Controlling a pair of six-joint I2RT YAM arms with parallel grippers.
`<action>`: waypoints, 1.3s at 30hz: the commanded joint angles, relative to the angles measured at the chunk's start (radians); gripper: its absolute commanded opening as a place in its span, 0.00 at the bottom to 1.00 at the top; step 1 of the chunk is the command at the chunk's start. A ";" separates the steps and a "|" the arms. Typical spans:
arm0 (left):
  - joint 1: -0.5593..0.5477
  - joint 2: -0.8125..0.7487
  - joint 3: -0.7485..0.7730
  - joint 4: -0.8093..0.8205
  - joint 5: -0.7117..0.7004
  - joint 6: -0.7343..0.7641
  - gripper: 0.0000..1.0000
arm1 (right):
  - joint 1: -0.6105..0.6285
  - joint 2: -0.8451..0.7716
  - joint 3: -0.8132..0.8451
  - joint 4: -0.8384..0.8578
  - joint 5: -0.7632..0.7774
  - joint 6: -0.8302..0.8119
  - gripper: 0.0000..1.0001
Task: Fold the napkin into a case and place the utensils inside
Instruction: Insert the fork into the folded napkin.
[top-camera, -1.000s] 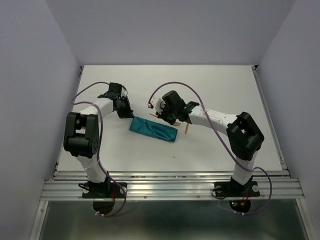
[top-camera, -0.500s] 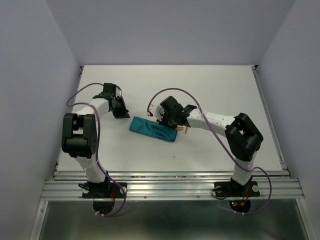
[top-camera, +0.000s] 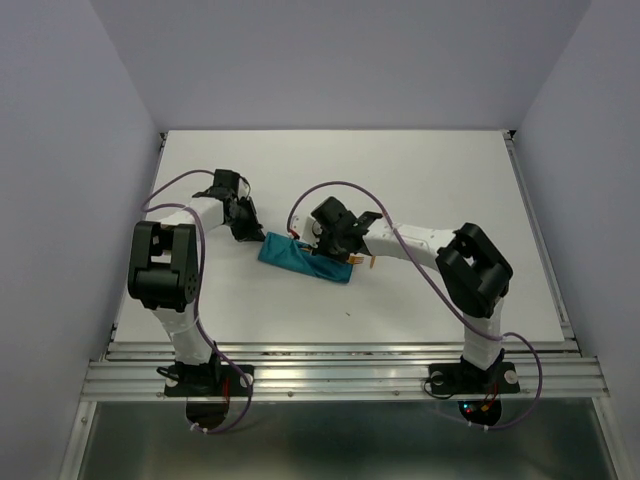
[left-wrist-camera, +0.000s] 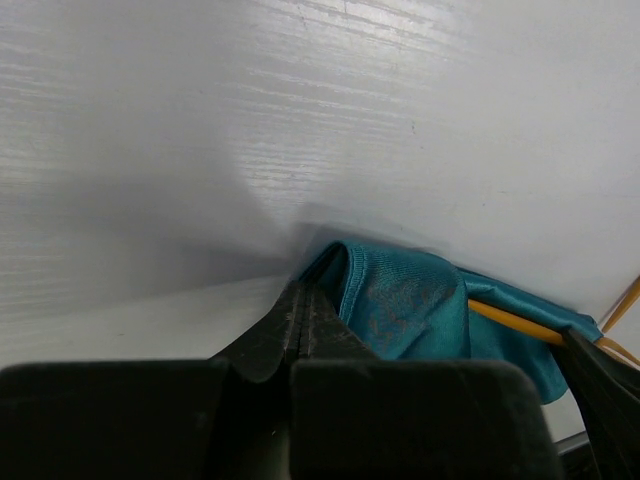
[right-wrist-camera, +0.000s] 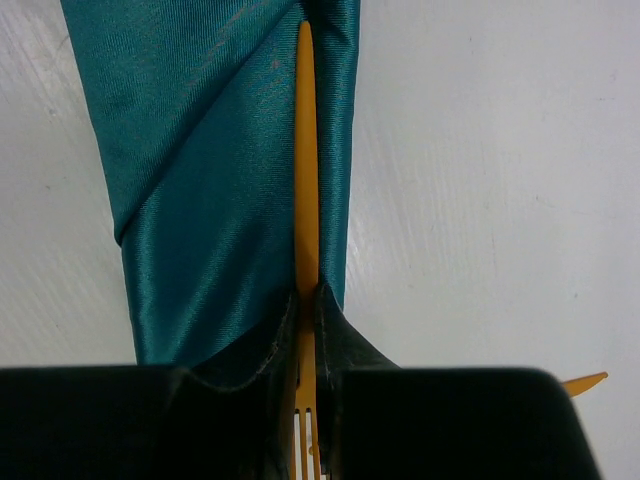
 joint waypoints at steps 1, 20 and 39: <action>-0.007 0.004 -0.018 0.002 0.017 0.020 0.02 | 0.019 0.020 0.061 -0.011 0.011 -0.021 0.03; -0.015 0.019 -0.022 0.010 0.026 0.025 0.01 | 0.048 0.129 0.213 -0.003 -0.027 -0.011 0.02; -0.015 0.021 -0.031 0.016 0.028 0.027 0.01 | 0.058 0.201 0.292 0.032 -0.044 0.055 0.02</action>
